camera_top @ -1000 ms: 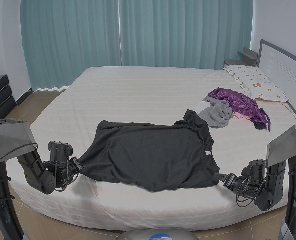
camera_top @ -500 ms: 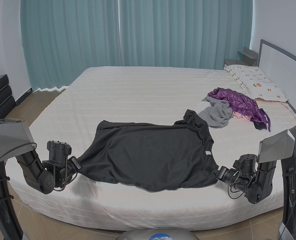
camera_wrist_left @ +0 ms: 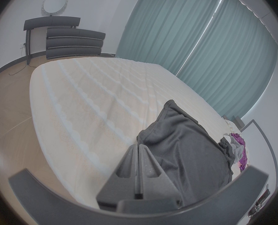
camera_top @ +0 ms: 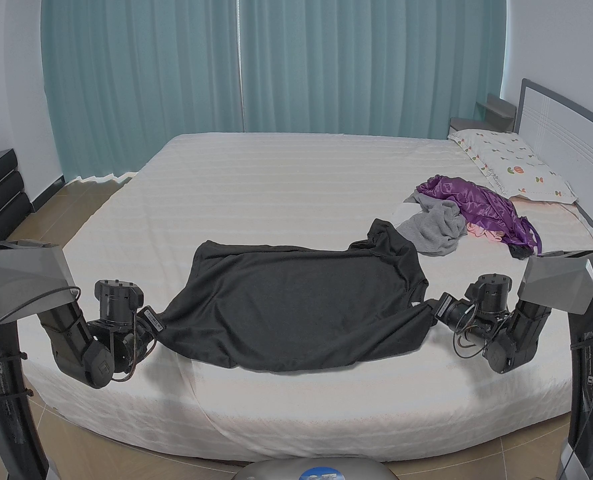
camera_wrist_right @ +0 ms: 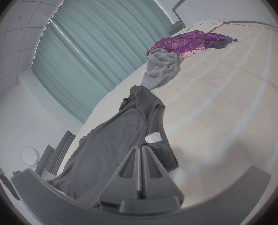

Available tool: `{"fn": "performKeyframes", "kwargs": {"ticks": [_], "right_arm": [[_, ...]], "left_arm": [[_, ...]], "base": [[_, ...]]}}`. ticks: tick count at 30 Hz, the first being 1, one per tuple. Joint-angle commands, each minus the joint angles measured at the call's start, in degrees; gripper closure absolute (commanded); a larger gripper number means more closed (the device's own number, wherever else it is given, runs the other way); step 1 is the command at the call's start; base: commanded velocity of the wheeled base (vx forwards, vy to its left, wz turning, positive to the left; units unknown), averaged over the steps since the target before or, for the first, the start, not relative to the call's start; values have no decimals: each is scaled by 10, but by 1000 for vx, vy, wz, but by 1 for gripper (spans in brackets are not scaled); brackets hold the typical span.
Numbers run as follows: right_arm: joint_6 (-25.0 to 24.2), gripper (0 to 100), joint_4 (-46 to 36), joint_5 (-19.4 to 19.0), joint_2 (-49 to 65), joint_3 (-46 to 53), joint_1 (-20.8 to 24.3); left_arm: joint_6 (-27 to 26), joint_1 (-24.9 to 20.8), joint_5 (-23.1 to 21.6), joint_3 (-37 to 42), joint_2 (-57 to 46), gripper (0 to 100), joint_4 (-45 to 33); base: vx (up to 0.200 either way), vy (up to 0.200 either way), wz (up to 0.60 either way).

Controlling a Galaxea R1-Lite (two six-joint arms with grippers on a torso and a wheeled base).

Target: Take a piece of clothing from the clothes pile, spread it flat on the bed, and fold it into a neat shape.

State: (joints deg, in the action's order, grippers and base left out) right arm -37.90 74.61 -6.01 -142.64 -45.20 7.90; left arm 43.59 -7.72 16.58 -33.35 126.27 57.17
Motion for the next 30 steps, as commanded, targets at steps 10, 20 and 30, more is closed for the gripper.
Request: {"fn": "performKeyframes", "kwargs": {"ticks": [10,20,30], "right_arm": [[-3,100,-157,116,-116,-337,20],[1,0,-184,156,-179,-435,28],[1,0,-149,123,-80,-321,13]], "left_arm": [[6,2,6,-4,42,100,32],[11,1,5,-4,44,100,32],[11,1,5,-3,39,100,32]], "base": [[0,0,0],[0,0,0],[0,0,0]]}}
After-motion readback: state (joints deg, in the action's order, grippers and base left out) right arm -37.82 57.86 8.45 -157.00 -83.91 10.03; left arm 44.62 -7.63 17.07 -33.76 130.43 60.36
